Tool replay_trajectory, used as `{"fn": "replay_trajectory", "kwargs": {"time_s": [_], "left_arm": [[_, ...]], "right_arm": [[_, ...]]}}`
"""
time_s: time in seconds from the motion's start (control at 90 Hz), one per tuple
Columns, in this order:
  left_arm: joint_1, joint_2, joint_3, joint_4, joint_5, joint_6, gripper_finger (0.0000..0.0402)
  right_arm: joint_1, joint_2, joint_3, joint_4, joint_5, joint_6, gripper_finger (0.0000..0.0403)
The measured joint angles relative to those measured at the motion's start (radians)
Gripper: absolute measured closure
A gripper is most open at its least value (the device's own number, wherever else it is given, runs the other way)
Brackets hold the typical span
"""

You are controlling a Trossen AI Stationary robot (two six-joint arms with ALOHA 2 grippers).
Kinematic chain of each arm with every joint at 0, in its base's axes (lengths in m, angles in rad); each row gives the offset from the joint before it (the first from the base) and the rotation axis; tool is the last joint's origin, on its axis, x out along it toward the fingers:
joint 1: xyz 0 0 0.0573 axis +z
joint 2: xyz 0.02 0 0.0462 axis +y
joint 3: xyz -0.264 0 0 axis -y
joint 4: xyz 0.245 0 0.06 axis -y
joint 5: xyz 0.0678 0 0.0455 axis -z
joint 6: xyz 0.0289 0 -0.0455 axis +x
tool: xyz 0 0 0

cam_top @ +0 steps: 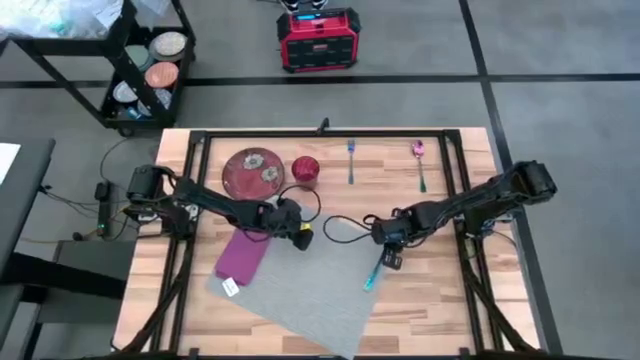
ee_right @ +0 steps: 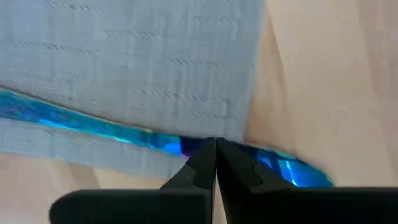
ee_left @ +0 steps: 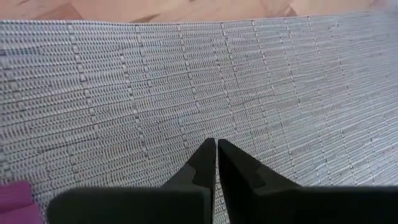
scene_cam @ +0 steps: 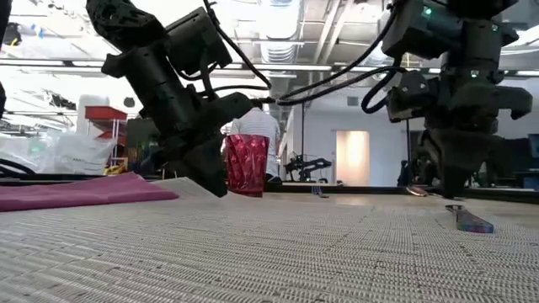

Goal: Set table place
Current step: Put the blue knife on the middle right of the gray place mat

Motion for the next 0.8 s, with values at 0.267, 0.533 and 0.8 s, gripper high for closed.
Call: {"fn": "replay_trajectory", "kwargs": {"time_s": [0.267,0.533,0.8], "left_arm": [[0.0,0.0,0.0,0.0,-0.004,-0.004,0.0402],[0.0,0.0,0.0,-0.001,-0.023,0.012,0.0402],[0.001,0.0,0.0,-0.001,-0.031,0.014,0.0402]], "right_arm": [[0.04,0.004,0.0,0.074,-0.001,0.017,0.0403],[0.061,0.004,-0.006,-0.089,0.059,0.06,0.0403],[0.034,0.004,-0.006,-0.084,0.053,0.036,0.0403]]}}
